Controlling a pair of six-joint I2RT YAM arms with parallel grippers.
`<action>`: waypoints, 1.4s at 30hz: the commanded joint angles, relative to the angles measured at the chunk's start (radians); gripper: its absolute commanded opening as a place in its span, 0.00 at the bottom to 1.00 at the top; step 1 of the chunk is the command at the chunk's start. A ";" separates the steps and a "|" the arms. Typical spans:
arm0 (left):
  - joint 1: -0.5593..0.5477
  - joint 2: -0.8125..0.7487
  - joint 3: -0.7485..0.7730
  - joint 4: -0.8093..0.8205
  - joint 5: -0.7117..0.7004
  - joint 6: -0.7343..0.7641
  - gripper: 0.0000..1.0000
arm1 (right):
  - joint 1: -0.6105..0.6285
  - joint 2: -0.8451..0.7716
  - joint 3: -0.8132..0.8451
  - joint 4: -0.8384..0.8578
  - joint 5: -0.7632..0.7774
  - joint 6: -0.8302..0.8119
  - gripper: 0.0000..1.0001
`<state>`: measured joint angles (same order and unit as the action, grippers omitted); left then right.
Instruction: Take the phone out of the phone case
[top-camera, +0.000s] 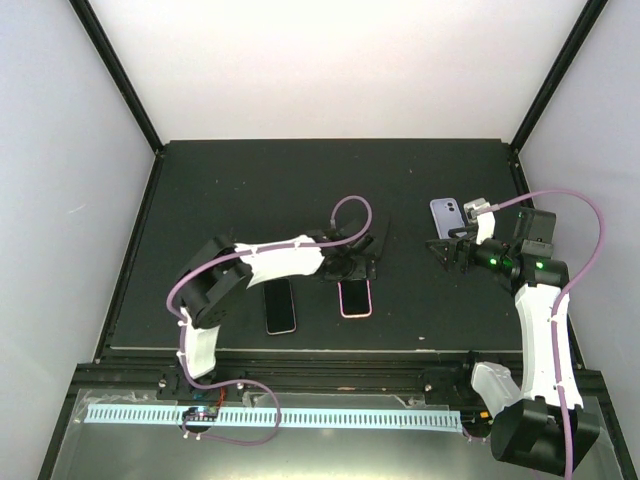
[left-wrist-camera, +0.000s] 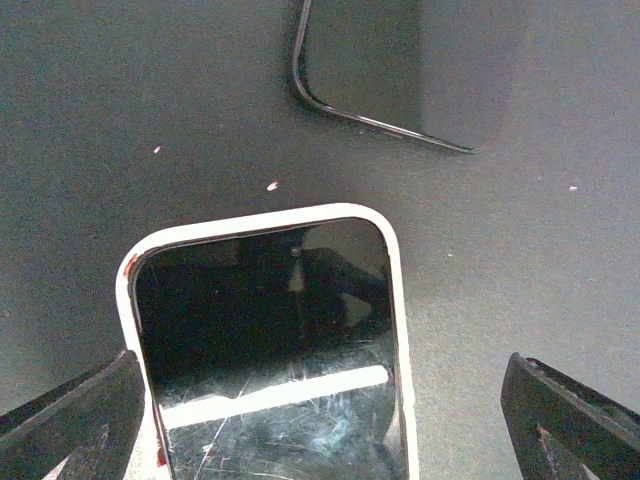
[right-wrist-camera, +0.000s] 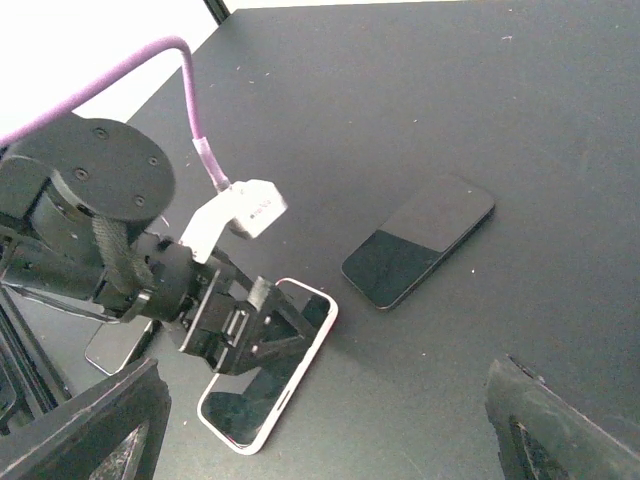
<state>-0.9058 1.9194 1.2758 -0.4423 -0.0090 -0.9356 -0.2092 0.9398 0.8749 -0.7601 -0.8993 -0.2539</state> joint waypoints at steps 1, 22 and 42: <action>-0.043 0.089 0.138 -0.192 -0.105 0.003 0.99 | 0.000 -0.005 0.030 -0.007 -0.003 -0.012 0.87; -0.071 0.397 0.604 -0.707 -0.044 -0.290 0.99 | 0.000 0.043 0.045 -0.017 -0.018 -0.005 0.87; -0.069 0.050 0.342 -0.537 -0.184 -0.266 0.41 | 0.000 -0.029 0.018 0.009 -0.025 0.003 0.86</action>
<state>-0.9642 2.1494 1.6478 -0.9726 -0.0731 -1.2148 -0.2092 0.9371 0.8886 -0.7811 -0.9012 -0.2531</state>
